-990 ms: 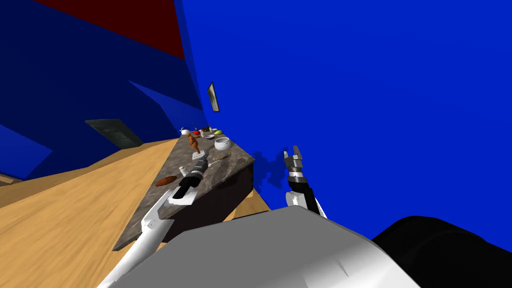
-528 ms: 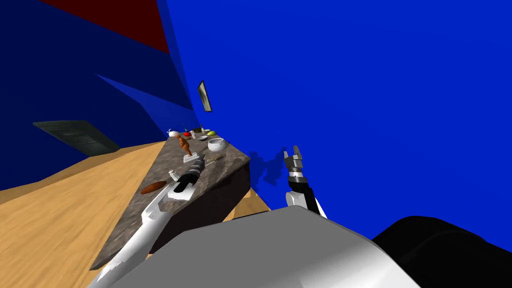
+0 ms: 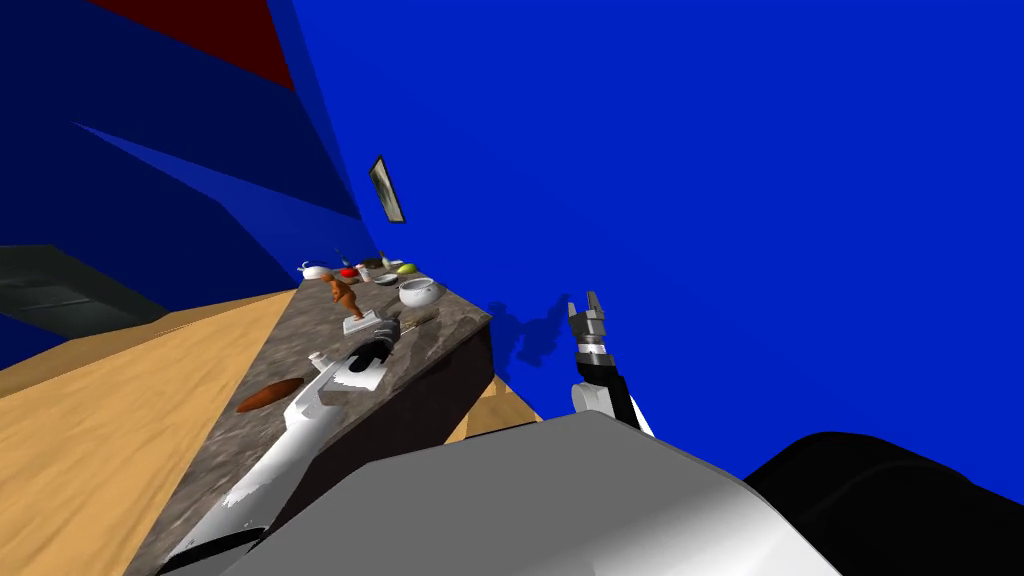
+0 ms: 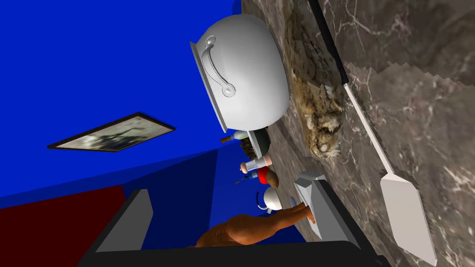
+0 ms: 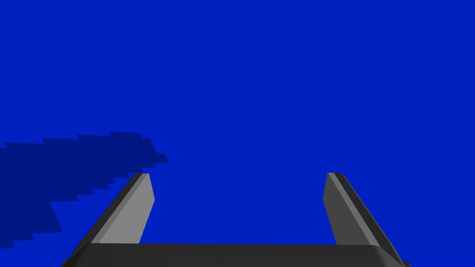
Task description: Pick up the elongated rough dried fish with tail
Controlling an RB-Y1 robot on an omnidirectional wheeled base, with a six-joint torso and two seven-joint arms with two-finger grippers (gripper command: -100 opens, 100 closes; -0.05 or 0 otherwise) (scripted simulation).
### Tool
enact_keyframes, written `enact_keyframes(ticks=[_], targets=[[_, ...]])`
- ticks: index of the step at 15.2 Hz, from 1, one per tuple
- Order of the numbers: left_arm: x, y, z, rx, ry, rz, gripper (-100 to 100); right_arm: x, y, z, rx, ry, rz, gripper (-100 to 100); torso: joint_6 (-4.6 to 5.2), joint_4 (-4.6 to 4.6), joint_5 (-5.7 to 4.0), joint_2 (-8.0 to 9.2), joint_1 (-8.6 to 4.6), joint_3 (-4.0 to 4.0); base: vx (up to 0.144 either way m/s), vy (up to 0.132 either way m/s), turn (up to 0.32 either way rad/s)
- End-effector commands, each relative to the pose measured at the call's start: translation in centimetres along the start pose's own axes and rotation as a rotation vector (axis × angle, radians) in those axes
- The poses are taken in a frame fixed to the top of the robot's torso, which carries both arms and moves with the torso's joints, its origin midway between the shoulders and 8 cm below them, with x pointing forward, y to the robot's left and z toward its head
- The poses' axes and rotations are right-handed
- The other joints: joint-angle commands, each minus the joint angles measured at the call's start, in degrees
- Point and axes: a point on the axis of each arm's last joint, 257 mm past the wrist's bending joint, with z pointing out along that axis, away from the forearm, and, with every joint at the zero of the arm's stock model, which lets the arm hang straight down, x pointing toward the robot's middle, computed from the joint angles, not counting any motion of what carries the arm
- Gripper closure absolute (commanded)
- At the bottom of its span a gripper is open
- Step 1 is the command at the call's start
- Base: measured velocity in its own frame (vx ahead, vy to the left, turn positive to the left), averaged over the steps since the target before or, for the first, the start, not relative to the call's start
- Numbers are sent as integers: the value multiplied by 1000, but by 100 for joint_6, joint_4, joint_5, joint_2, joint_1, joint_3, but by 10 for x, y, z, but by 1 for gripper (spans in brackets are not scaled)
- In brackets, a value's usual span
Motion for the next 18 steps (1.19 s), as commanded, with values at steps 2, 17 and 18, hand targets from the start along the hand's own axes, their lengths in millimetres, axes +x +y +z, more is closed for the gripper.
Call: enact_keyframes(ticks=[2,17,18], targets=[[-19,18,7,-63,-41,-16,-100,0,0,0,0,0,0,0,1,0,0,0,0,0,-32,4,-204],[-151,51,32,-301,-353,-194,-100,0,0,0,0,0,0,0,0,-1,1,-5,2,-3,-27,1,-211],[-156,64,28,-334,-370,-195,-100,0,0,0,0,0,0,0,1,0,0,-3,4,-1,-32,12,-259]])
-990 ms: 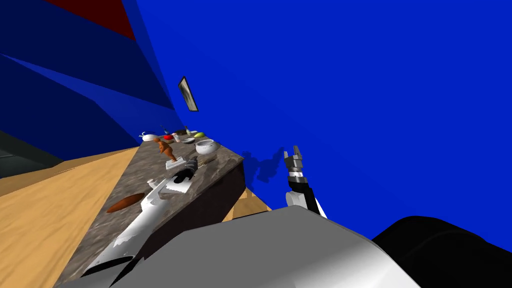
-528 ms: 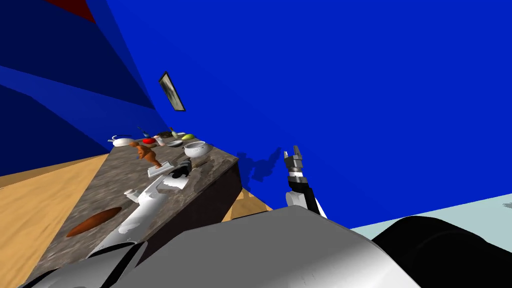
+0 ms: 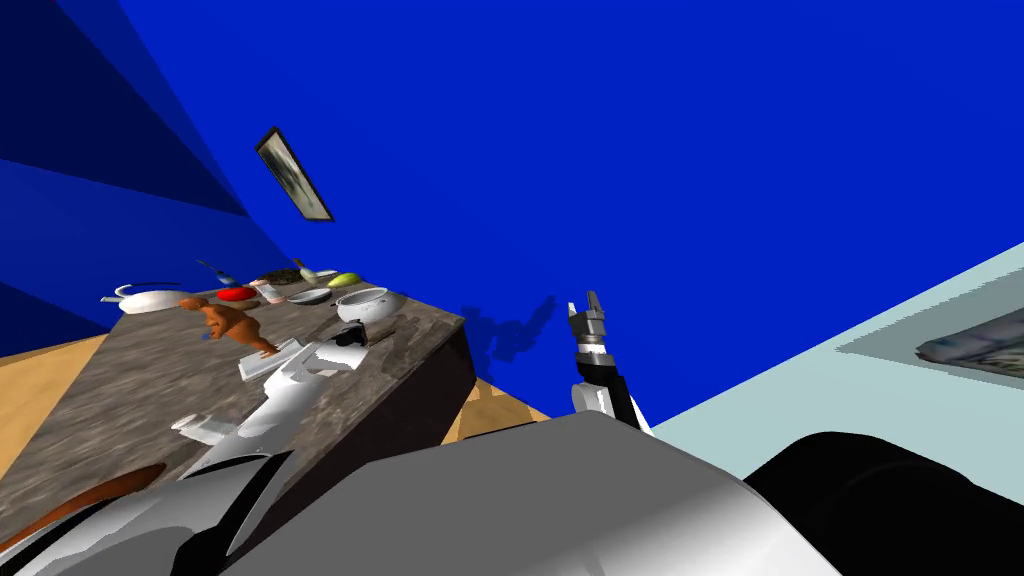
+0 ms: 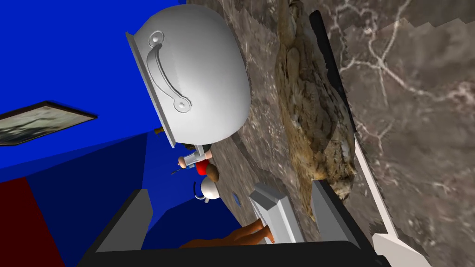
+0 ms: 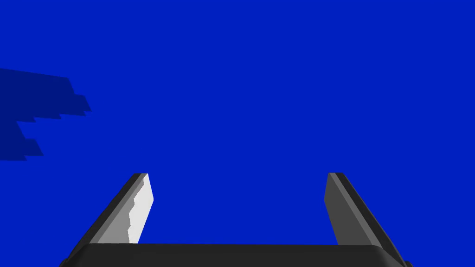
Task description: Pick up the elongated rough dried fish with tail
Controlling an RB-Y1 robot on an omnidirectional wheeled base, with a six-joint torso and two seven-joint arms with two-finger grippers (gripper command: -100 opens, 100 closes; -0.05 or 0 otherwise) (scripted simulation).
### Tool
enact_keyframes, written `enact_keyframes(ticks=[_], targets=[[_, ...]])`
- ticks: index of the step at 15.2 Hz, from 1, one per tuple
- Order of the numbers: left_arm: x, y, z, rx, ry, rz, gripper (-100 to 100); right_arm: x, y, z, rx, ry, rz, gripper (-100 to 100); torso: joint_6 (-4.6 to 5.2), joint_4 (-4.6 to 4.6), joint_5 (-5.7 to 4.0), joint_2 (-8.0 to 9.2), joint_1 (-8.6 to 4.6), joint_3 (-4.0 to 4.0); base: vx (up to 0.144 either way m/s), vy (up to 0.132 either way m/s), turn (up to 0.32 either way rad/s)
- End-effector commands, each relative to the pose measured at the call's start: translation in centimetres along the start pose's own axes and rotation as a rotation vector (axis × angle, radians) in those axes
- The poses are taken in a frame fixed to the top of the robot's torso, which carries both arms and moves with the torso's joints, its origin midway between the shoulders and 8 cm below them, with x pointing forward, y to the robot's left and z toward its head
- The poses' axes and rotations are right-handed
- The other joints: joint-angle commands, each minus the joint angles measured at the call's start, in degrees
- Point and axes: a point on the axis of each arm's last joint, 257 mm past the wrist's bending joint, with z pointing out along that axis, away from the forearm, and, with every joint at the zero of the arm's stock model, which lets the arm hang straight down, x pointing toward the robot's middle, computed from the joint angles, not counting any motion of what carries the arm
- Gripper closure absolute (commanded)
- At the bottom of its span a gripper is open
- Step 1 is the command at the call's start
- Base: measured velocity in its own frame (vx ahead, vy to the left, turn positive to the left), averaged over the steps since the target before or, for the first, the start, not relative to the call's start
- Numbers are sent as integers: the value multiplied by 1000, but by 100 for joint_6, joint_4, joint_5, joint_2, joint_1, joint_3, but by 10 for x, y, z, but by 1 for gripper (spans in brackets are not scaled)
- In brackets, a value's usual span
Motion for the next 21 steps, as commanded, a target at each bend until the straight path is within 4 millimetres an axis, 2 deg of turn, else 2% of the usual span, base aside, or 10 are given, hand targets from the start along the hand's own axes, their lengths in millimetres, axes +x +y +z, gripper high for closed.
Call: enact_keyframes(ticks=[1,2,3,5,6,8,9,11,13,21], targets=[[-15,13,4,-44,-39,-15,-100,0,0,0,0,0,0,0,0,0,0,0,0,0,-21,10,-98],[-16,16,5,-50,-42,-15,-100,0,0,0,0,0,0,0,-4,-1,1,-2,1,-1,-10,4,14],[-34,12,9,-77,-91,-55,-100,0,0,0,0,0,0,0,-8,-1,2,-4,2,-2,-11,-4,-182],[-38,20,9,-92,-99,-54,-100,0,0,0,0,0,0,0,0,-1,0,-6,-2,-3,-13,4,-171],[-50,10,11,-104,-139,-97,-100,0,0,0,0,0,0,0,-4,-2,1,-6,0,-3,-16,5,-232],[-58,25,12,-133,-155,-95,-100,0,0,0,0,0,0,0,0,-1,0,-6,0,-4,-14,12,-165],[-70,17,12,-148,-195,-138,-100,0,0,0,0,0,0,0,-5,-2,1,-6,2,-4,-14,6,-229],[-77,30,12,-173,-209,-136,-100,0,0,0,0,0,0,0,-1,-1,0,-6,1,-4,-13,11,-148],[-89,25,12,-190,-250,-178,-100,0,0,0,0,0,0,0,-8,-2,2,-7,3,-4,-8,5,-71],[-136,57,0,-317,-404,-292,-100,0,0,0,0,0,0,0,0,-2,1,-8,7,-4,-11,20,-204]])
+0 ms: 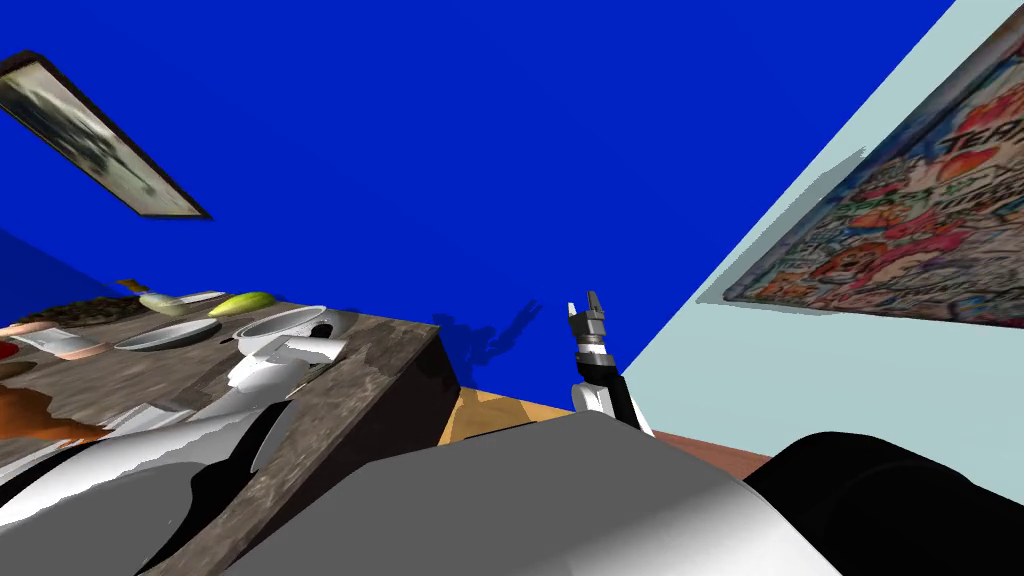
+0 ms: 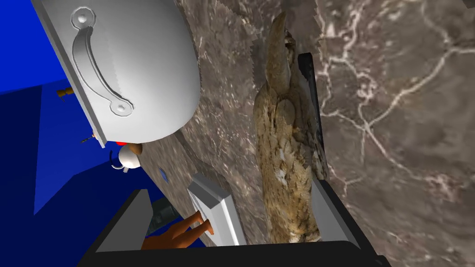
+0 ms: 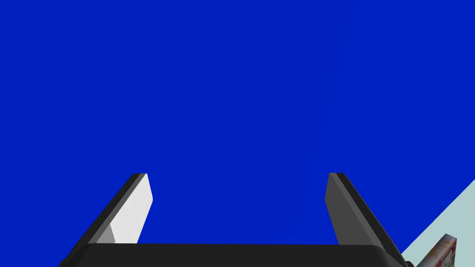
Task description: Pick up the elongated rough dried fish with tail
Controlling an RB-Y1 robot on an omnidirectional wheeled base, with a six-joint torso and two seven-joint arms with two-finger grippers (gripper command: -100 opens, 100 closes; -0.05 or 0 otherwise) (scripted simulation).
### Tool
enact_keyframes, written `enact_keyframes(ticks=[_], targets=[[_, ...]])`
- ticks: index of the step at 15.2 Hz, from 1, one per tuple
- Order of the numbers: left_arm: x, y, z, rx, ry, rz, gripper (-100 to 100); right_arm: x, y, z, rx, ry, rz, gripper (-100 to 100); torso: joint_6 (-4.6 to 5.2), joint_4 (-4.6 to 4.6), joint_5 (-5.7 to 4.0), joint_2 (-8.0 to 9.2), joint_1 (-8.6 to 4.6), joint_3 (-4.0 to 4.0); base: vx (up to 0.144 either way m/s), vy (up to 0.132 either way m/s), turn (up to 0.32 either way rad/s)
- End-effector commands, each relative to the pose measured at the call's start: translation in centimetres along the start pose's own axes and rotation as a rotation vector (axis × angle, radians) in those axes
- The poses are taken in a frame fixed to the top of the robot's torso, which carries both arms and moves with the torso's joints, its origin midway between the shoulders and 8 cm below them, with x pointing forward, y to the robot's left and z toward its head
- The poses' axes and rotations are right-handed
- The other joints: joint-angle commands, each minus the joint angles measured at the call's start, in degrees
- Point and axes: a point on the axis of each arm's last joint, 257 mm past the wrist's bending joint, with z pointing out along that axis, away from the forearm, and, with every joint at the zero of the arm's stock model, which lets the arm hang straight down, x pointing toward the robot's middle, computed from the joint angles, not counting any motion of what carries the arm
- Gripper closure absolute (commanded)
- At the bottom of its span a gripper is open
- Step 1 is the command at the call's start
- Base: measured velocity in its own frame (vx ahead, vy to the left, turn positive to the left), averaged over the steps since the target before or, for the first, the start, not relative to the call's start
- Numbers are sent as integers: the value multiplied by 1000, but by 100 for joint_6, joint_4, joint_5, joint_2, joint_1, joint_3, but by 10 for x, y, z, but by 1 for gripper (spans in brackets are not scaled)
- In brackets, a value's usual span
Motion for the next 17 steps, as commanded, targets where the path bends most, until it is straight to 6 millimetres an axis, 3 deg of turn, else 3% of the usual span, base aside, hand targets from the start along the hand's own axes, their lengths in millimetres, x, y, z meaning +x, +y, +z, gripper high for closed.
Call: enact_keyframes(ticks=[1,9,11,17], targets=[[-15,2,0,-38,-51,-51,-100,0,0,0,0,0,0,0,0,0,0,0,0,0,-7,31,-168],[-52,30,2,-140,-165,-128,-100,0,0,0,0,0,0,0,1,-1,1,-7,9,-4,1,37,-134],[-66,46,1,-188,-215,-161,-100,0,0,0,0,0,0,0,-1,-2,3,-7,12,-4,7,58,-140],[-75,64,0,-227,-247,-173,-100,0,0,0,0,0,0,0,-4,-3,4,-9,12,-6,9,54,-52]])
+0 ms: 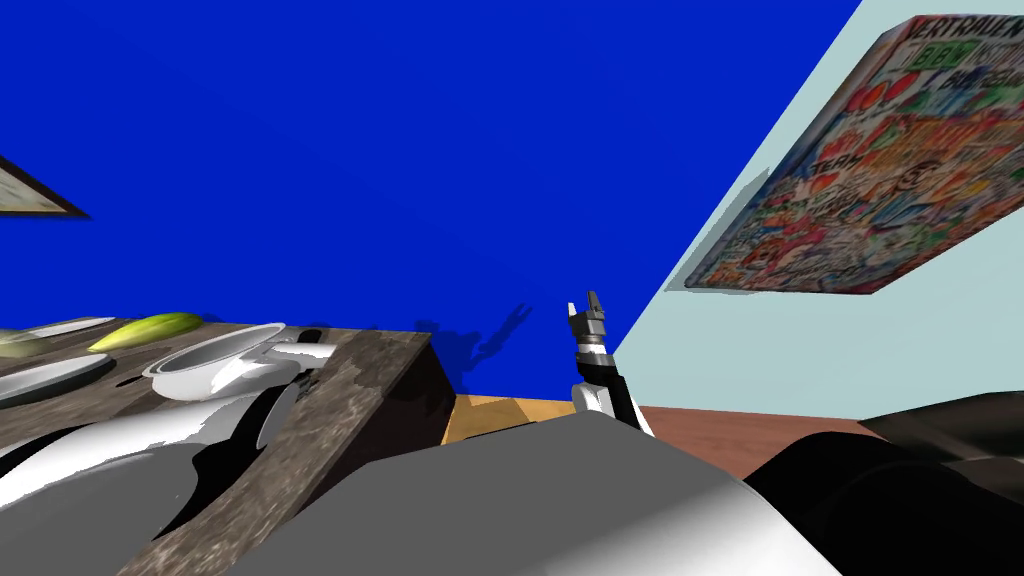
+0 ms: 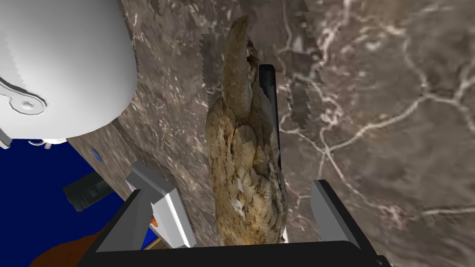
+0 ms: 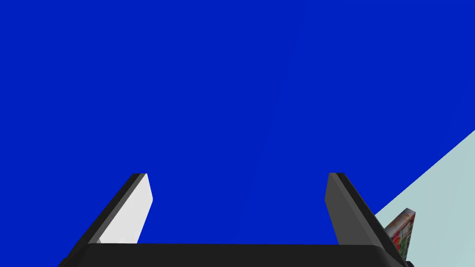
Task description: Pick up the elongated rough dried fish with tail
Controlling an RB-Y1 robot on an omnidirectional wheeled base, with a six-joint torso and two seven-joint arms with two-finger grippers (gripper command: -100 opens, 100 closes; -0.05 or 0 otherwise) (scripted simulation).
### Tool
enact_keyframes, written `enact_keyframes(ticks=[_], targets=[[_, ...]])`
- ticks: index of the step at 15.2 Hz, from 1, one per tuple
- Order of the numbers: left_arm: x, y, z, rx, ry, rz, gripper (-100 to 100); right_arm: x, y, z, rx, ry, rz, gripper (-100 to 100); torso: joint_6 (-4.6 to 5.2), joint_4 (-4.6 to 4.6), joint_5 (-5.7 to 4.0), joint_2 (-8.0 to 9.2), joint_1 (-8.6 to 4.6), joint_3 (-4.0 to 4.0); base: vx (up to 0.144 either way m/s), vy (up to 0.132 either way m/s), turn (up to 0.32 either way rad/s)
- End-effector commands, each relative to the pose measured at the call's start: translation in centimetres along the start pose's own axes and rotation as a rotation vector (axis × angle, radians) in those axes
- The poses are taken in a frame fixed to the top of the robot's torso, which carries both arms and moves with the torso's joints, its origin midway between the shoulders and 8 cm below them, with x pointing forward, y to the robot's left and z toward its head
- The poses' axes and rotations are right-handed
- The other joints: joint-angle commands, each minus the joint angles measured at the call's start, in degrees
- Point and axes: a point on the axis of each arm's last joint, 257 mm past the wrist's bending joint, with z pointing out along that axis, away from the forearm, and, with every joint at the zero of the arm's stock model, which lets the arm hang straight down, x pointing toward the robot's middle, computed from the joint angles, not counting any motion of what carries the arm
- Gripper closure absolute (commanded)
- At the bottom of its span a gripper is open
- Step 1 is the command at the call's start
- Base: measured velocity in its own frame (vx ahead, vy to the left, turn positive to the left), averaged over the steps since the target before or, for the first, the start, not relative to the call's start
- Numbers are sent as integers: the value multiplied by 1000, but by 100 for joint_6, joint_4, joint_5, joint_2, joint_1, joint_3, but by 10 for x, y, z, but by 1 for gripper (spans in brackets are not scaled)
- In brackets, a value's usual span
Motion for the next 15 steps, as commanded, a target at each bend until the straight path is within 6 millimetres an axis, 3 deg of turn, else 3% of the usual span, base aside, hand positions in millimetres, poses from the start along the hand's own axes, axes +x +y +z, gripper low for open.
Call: enact_keyframes(ticks=[1,4,9,10,15], targets=[[-2,3,1,-7,-7,-1,-100,0,0,0,0,0,0,0,0,0,0,0,0,0,7,28,-15],[-3,9,1,-8,-21,-15,-100,0,0,0,0,0,0,0,0,0,-3,1,-13,1,-7,27,-35],[-3,15,2,-8,-30,-25,-100,0,0,0,0,0,0,0,-1,8,8,36,32,20,-69,112,-115],[-3,15,2,-8,-32,-28,100,0,0,0,0,0,0,0,-2,8,5,31,20,19,-20,23,-8],[-3,9,1,-8,-21,-15,100,0,0,0,0,0,0,0,-2,3,-4,7,-14,5,2,-7,26]])
